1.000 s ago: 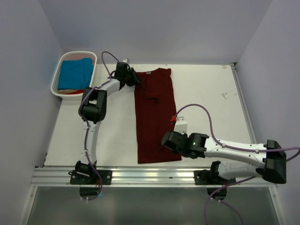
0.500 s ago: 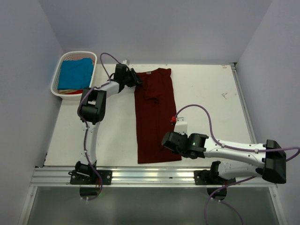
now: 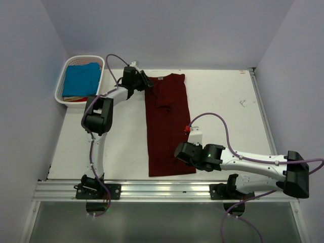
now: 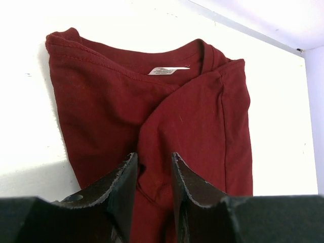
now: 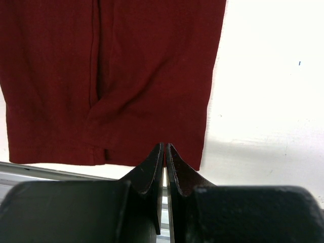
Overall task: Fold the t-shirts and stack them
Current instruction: Rotate the tshirt 90 degrees
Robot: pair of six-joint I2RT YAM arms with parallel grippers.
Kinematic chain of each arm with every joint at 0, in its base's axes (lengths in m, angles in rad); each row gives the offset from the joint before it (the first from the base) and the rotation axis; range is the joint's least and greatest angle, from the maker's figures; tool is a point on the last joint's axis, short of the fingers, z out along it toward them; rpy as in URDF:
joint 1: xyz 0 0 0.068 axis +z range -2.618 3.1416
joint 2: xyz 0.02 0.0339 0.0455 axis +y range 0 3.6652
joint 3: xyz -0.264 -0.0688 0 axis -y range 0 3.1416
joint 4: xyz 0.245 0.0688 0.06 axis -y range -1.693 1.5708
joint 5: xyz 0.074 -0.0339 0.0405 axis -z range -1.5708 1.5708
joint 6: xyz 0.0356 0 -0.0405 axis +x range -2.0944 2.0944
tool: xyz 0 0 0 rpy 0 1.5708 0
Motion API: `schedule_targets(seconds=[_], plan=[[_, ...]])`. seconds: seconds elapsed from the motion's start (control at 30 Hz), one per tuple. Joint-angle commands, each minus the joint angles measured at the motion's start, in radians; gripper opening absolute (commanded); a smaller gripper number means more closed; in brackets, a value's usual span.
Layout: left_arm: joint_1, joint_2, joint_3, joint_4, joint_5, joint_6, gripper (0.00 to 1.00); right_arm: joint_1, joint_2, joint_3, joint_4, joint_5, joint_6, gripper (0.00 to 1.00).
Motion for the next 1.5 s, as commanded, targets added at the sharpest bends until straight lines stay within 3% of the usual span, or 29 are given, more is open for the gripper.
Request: schedule_targets(seconds=[0.0, 0.17, 0.4, 0.73, 1.07, 1.47], plan=[[0.005, -0.026, 0.002, 0.054, 0.001, -0.003, 0.36, 0.002, -0.007, -0.006, 0.015, 0.033, 0.021, 0.08], [0.005, -0.011, 0.01, 0.042, 0.0, -0.003, 0.26, 0.002, -0.01, -0.008, 0.013, 0.036, 0.022, 0.08], [0.007, 0.014, 0.022, 0.027, 0.0, 0.0, 0.0, 0.002, -0.013, -0.012, 0.013, 0.037, 0.025, 0.09], [0.008, 0.001, 0.02, 0.025, -0.008, 0.014, 0.0, 0.001, -0.021, -0.017, 0.012, 0.04, 0.027, 0.08], [0.01, -0.075, 0.033, -0.038, -0.153, 0.08, 0.0, 0.002, -0.007, -0.017, 0.024, 0.036, 0.022, 0.08], [0.022, -0.039, 0.126, -0.084, -0.167, 0.092, 0.0, 0.002, 0.006, -0.017, 0.03, 0.031, 0.019, 0.09]])
